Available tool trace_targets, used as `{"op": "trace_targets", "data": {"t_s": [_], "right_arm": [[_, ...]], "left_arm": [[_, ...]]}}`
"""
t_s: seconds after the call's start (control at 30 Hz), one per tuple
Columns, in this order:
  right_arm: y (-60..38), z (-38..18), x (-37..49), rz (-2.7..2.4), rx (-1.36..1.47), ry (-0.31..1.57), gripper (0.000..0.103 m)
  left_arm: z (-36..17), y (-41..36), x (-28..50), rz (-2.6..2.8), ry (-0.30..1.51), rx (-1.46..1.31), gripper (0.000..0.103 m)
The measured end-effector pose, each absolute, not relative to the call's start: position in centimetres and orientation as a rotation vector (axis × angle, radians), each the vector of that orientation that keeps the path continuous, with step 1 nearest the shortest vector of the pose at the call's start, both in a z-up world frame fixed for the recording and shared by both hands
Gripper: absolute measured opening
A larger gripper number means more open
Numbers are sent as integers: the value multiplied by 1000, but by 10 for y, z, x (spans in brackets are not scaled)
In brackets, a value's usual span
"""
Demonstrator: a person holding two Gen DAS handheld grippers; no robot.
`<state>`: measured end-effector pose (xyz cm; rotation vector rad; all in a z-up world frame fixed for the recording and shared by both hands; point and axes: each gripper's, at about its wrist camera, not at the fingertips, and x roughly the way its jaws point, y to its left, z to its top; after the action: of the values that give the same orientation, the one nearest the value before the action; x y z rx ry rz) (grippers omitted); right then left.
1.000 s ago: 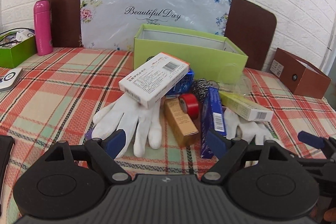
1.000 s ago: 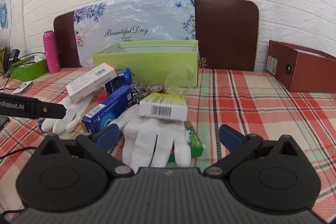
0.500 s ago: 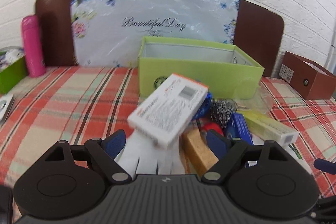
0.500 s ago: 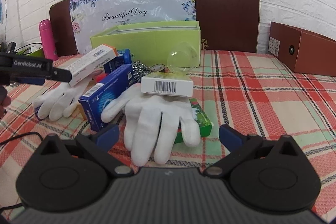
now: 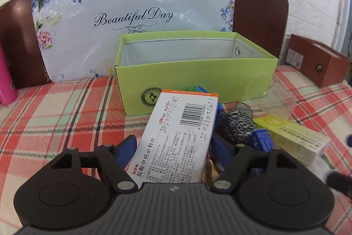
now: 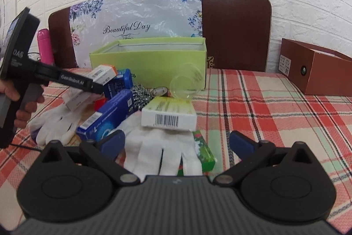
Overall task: Organize objects
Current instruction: 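Return both tools to the pile and reach toward the white medicine boxes, then grasp white medicine box with left tool while right tool grasps yellow medicine box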
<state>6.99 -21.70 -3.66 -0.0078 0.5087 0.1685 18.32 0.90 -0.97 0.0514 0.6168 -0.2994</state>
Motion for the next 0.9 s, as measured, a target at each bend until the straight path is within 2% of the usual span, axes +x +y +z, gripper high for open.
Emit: {"op": "trace_targets", "data": {"t_s": [0.17, 0.2, 0.23, 0.27, 0.3, 0.53, 0.57, 0.7, 0.83, 0.9], "right_arm": [[-212, -42, 112, 164, 4, 566, 101], [-210, -45, 119, 160, 1, 586, 94], [-210, -47, 122, 161, 0, 599, 80], [-210, -47, 123, 172, 4, 603, 71], [-210, -47, 121, 174, 9, 601, 66], [-215, -28, 66, 219, -19, 534, 66], [-216, -26, 56, 229, -24, 529, 66], [-220, -27, 13, 251, -30, 542, 65], [-227, -40, -10, 253, 11, 596, 65], [-228, -45, -14, 257, 10, 623, 65]], "left_arm": [[-5, 10, 152, -285, 642, 36, 72], [-4, 11, 146, -288, 647, 29, 70], [-4, 12, 137, -300, 644, 17, 63], [-3, 14, 129, -318, 640, 10, 51], [-2, 15, 120, -331, 636, 3, 51], [-18, 18, 79, -336, 657, -52, 48], [-20, 19, 74, -328, 655, -66, 49], [-24, 23, 60, -297, 645, -114, 64], [-20, 25, 63, -250, 591, -88, 73], [-17, 26, 72, -261, 565, -81, 83]]}}
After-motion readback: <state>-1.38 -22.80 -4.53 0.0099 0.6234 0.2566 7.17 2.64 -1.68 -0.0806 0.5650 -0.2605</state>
